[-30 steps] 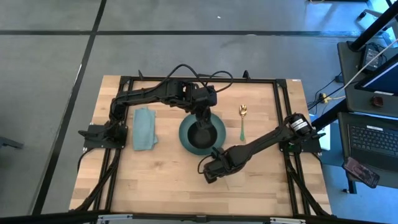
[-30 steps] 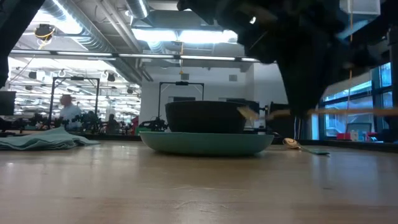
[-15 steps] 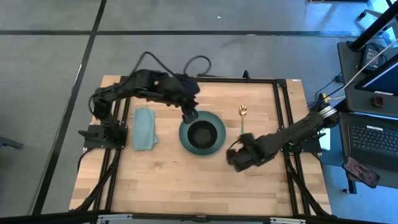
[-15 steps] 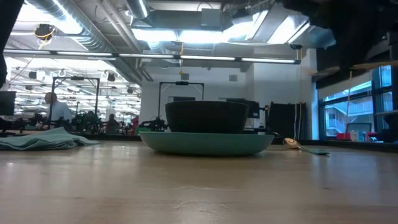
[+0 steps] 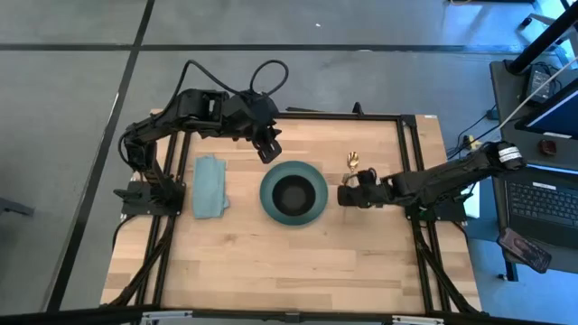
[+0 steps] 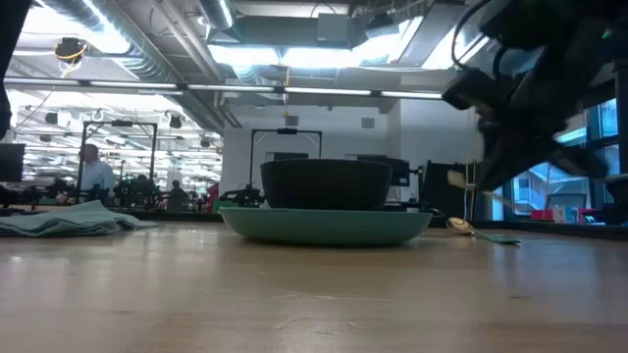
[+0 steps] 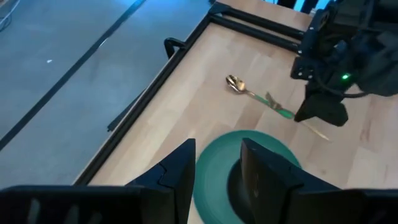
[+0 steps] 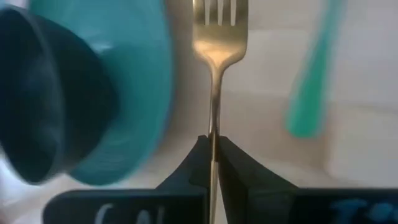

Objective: Set table place
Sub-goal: Put the gold fork on the right side of the green plate

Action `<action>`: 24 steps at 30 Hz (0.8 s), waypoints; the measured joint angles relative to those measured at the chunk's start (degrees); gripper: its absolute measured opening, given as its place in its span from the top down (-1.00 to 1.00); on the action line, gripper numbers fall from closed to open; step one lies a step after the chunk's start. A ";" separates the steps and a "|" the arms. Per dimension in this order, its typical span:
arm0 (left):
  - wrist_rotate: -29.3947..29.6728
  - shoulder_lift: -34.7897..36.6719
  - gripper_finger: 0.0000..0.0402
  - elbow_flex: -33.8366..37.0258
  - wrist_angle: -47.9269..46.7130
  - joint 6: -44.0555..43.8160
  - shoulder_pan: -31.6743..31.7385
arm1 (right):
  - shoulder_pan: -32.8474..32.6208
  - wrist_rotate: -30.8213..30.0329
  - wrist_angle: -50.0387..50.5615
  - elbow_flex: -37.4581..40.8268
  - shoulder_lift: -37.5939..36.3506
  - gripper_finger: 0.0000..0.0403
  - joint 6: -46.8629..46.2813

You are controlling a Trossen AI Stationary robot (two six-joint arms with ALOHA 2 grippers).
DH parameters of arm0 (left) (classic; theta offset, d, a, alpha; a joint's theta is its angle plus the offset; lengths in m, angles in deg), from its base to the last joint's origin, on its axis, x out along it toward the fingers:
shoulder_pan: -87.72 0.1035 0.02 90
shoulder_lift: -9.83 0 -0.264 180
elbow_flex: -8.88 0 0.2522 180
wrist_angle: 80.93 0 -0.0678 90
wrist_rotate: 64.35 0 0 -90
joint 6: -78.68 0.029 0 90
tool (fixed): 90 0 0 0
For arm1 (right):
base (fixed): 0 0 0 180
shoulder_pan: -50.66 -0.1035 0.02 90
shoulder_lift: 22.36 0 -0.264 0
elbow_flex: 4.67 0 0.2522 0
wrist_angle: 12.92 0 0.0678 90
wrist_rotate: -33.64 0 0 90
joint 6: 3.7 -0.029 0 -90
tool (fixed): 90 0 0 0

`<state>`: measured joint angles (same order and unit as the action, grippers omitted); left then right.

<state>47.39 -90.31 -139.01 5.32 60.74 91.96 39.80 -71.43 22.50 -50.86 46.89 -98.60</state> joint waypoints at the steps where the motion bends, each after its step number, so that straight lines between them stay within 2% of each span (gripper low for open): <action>1: 0.00 -0.01 0.40 0.00 0.02 0.01 0.24 | 1.62 0.43 -3.59 1.31 0.00 0.92 2.28; 3: 0.01 0.00 0.40 0.00 0.37 -0.01 0.79 | 4.78 1.17 -7.46 3.18 -0.04 0.92 5.20; 6: 0.02 -0.02 0.40 0.00 0.42 -0.29 1.22 | 8.74 1.85 -6.76 4.99 -0.02 0.92 6.65; 10: 0.00 -0.02 0.40 0.00 0.42 -0.87 1.18 | 11.96 5.93 -6.56 5.75 -0.02 0.92 10.17; 18: 1.58 -0.02 0.40 0.00 0.42 -1.19 1.29 | 12.93 6.62 -11.17 5.76 0.98 0.92 12.45; 24: 1.75 -0.02 0.40 0.00 1.29 -1.21 1.44 | 12.95 7.33 -14.38 5.73 6.49 0.92 12.92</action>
<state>49.14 -90.33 -139.01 6.61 59.53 93.40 52.74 -64.10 8.12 -45.13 53.38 -85.68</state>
